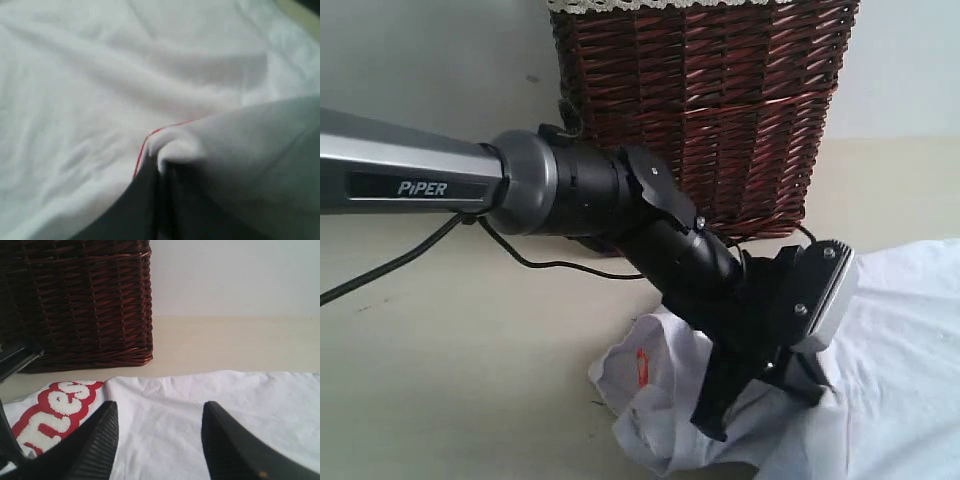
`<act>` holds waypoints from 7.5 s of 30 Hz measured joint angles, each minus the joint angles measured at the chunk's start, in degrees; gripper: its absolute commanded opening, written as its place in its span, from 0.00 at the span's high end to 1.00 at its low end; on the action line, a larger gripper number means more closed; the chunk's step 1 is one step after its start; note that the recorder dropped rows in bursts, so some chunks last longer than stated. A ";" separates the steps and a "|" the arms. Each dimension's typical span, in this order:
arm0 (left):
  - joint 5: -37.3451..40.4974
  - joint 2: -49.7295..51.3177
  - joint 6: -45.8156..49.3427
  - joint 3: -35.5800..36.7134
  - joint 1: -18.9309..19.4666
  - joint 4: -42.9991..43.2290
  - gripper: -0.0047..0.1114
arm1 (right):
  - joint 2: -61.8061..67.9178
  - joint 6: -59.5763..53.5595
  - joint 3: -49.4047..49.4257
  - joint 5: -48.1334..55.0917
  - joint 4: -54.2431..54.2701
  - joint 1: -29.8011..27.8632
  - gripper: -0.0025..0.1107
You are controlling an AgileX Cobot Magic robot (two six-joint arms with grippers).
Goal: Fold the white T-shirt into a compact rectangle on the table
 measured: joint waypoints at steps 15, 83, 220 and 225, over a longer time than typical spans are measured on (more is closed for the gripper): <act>1.40 -5.64 -23.67 -0.26 3.75 -4.69 0.45 | 0.00 0.00 0.00 0.00 0.00 0.00 0.53; 19.46 -10.27 -18.46 14.94 6.00 11.81 0.96 | 0.00 0.00 0.00 -0.12 0.00 0.00 0.53; 16.01 -27.17 -14.24 19.51 35.92 6.36 0.43 | 0.00 0.00 0.00 -0.22 0.00 0.00 0.53; 12.94 -17.97 -12.43 19.36 35.11 6.33 0.43 | 0.00 0.00 0.00 -0.22 0.00 0.00 0.53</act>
